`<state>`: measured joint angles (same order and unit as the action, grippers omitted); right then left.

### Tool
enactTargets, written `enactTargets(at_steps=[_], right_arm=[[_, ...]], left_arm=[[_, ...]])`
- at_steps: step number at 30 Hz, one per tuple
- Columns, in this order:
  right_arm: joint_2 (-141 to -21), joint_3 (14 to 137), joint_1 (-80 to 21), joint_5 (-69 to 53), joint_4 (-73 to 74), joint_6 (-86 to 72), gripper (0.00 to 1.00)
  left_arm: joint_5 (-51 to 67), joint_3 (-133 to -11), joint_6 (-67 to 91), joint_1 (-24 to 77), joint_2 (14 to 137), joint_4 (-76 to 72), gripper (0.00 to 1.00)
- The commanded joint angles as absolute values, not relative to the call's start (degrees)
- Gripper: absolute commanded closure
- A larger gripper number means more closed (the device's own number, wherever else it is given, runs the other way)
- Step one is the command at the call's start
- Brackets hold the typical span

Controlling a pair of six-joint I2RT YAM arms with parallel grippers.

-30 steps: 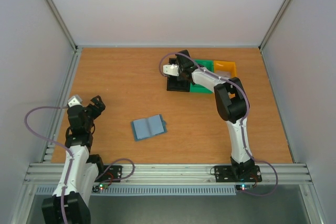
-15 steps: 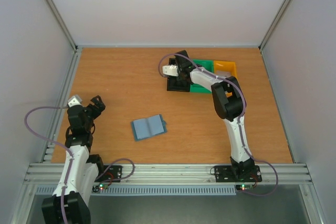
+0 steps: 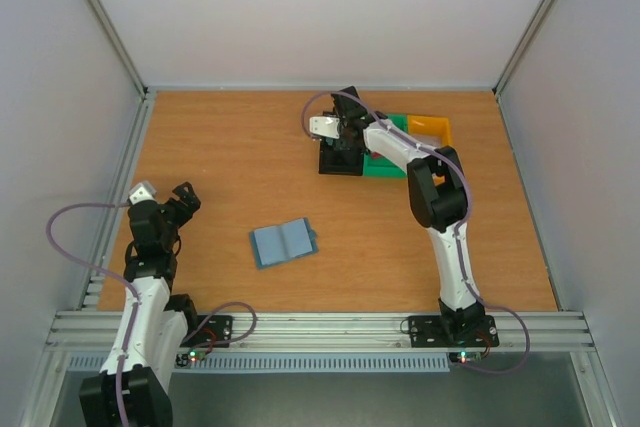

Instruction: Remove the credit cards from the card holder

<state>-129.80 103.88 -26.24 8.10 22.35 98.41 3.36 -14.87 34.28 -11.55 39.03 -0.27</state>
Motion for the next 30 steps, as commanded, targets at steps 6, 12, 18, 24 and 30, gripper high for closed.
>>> enactTargets(at_steps=[6,12,18,24,30], right_arm=[[-118.43,103.16,-25.87,6.45,23.66,89.94,0.01],[-103.66,94.37,-23.44,3.86,18.26,68.58,0.02],[-81.76,71.6,-13.31,-5.7,9.14,42.55,0.02],[-62.53,47.78,-3.46,-8.29,0.19,25.46,0.02],[-50.11,35.19,-2.46,-5.94,2.31,19.63,0.01]], left_arm=[[2.22,-14.11,34.7,-11.77,39.75,-3.05,0.01],[5.94,-14.34,34.26,-11.78,37.91,-3.71,0.01],[3.37,-17.8,23.7,-11.84,32.93,-2.58,0.01],[6.01,-19.33,20.27,-11.85,29.56,-1.23,0.01],[16.08,-20.43,6.38,-11.86,23.5,4.89,0.01]])
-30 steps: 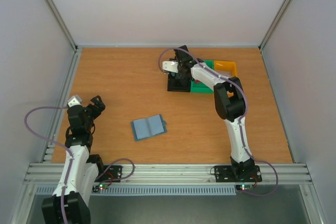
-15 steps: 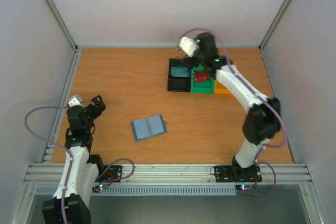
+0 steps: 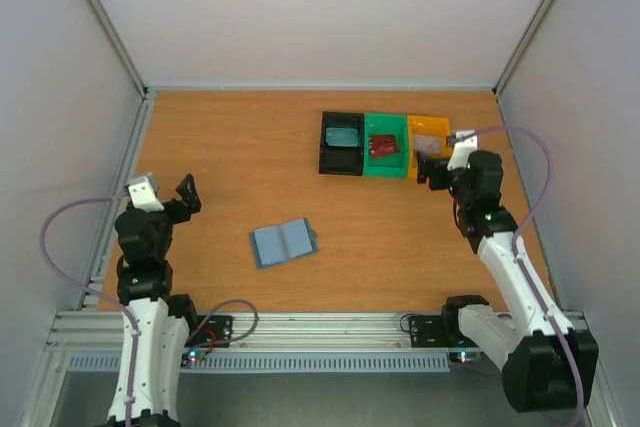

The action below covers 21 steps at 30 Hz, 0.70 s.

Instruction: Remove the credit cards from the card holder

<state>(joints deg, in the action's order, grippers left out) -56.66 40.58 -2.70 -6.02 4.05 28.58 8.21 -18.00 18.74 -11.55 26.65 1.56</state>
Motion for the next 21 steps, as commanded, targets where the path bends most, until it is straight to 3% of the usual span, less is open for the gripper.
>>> enactTargets(at_steps=[1,5,8,13,18,21], right_arm=[[-47.45,32.49,-2.46,-4.22,1.28,19.61,0.02],[-37.72,21.09,-2.37,8.67,-8.82,19.44,0.02],[-36.94,17.11,-2.27,11.81,-14.63,19.52,0.02],[-47.69,19.13,-2.17,9.21,-20.75,23.11,0.01],[-61.46,19.98,2.98,4.94,-29.46,22.43,0.01],[-67.32,19.36,4.73,3.02,-33.82,23.31,0.02]], left_arm=[[17.96,-20.37,3.57,-11.86,22.87,5.79,0.01],[13.77,-15.97,-1.54,-11.86,25.79,-1.85,0.01],[10.47,-12.81,-0.8,-10.57,29.17,-8.47,0.01],[9.46,-10.1,-3.35,-9.67,32.73,-11.81,0.01],[8.1,-24.94,-4.19,-9.75,52.26,1.42,0.01],[13.99,-32.97,-13.89,-9.67,56.0,8.42,0.01]])
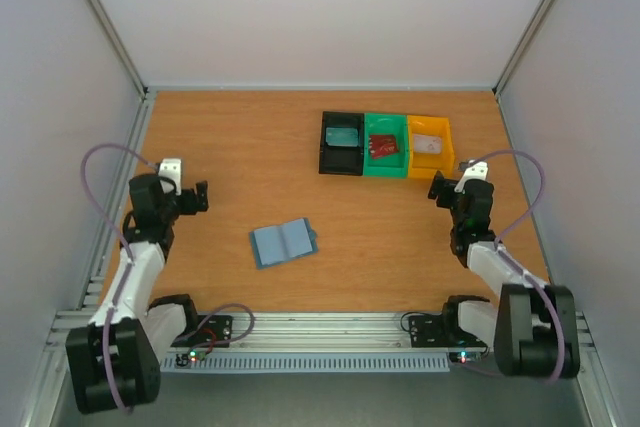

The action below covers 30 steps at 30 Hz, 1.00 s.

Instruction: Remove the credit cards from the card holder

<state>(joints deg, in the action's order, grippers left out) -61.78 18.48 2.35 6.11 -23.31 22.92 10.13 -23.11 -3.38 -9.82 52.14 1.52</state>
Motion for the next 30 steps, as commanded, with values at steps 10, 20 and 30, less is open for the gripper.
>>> enactTargets(at_steps=[10,20,30], right_arm=[[-81.77,17.08,7.38,-6.26,-51.55,21.56,0.01],[-92.38,13.67,7.38,-11.64,-69.72,23.05,0.01],[-91.39,20.11,7.38,-13.32,-55.92,23.68,0.01]], left_arm=[[12.85,-49.77,-12.06,-7.79,75.29,7.49,0.01],[14.56,-22.09,-6.92,-2.58,76.74,-40.33,0.01],[11.03,-11.68,-6.22,-0.26,88.78,-70.71,0.01]])
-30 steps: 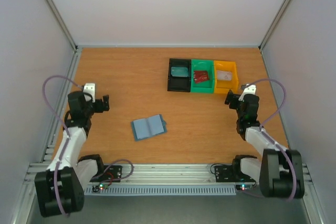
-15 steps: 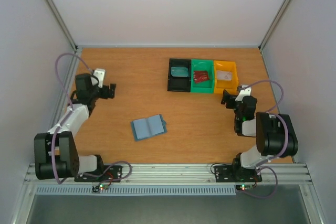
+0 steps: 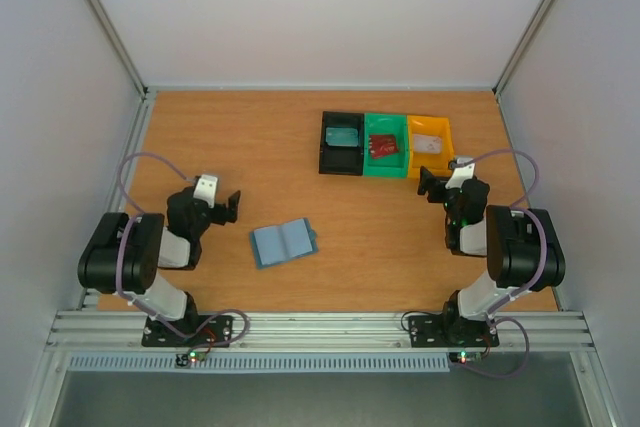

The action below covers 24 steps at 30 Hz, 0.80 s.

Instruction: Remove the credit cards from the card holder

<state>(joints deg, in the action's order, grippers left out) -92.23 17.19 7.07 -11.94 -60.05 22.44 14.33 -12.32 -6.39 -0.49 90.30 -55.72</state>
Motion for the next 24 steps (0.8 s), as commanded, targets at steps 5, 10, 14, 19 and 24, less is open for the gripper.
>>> enactTargets(at_steps=[5,10,14,19,24], right_arm=[[-91.3,21.18,7.34,-13.96,-53.7,24.15,0.02],[-91.26,21.18,7.36,-13.97,-53.7,24.17,0.02],[-91.24,21.18,7.38,-13.89,-53.71,24.17,0.02],[-91.18,21.18,7.32,-13.97,-53.77,24.2,0.01],[-91.19,21.18,7.33,-13.97,-53.75,24.25,0.02]], left_arm=[[7.14,-14.5,-4.55,-0.26,88.63,-66.48,0.01],[2.54,-19.44,-2.88,-0.26,89.05,-57.53,0.01],[2.45,-19.32,-2.48,-0.26,89.35,-58.76,0.01],[2.48,-18.41,-2.49,-0.26,89.56,-60.79,0.01],[2.35,-17.96,-2.41,-0.26,89.63,-61.6,0.01]])
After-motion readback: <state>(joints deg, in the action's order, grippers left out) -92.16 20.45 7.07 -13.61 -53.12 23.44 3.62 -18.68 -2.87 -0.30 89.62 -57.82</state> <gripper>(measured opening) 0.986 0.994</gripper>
